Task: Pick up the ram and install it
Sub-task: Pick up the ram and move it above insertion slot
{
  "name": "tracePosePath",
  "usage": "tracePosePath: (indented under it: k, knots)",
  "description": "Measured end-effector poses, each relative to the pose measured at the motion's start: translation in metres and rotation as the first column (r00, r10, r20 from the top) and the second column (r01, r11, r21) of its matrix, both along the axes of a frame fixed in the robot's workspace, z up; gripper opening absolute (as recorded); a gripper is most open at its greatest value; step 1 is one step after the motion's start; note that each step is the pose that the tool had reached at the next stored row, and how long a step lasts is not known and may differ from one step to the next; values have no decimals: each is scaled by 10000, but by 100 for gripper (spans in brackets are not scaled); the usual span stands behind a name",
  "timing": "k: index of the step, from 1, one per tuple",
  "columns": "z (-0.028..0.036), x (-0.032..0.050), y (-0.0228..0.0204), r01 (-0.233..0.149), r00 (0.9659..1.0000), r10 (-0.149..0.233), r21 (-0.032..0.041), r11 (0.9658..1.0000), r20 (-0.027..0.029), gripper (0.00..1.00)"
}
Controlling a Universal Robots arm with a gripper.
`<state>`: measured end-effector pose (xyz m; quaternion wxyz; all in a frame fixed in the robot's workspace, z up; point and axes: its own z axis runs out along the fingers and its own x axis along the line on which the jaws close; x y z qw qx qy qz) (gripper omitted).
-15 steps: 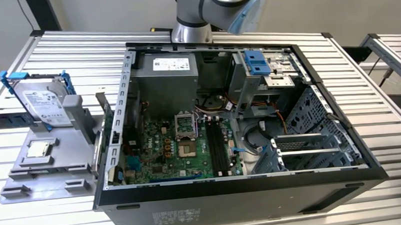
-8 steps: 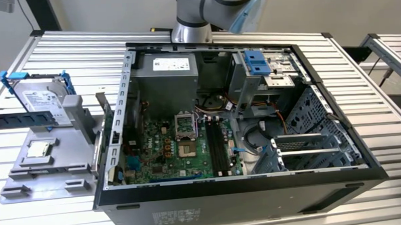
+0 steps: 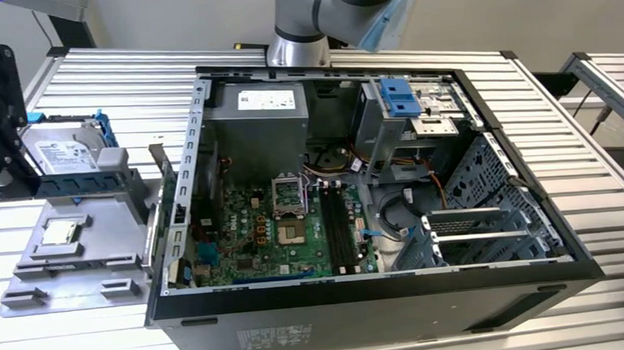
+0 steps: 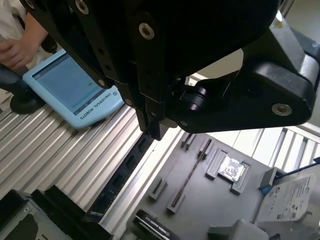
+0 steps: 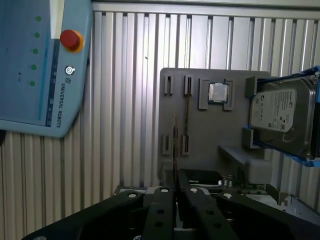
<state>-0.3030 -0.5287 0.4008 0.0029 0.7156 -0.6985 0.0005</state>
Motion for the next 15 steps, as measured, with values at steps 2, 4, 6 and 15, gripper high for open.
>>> tracePosePath:
  k: [2,4,6,15]
  knots:
    - [0,89,0,0,10000,0,0,10000,-34,0]
    - [0,174,0,1,10000,-1,1,10000,-58,0]
    - [0,260,0,0,10000,0,1,10000,-81,0]
    - [0,654,0,1,9998,-1,0,10000,-220,0]
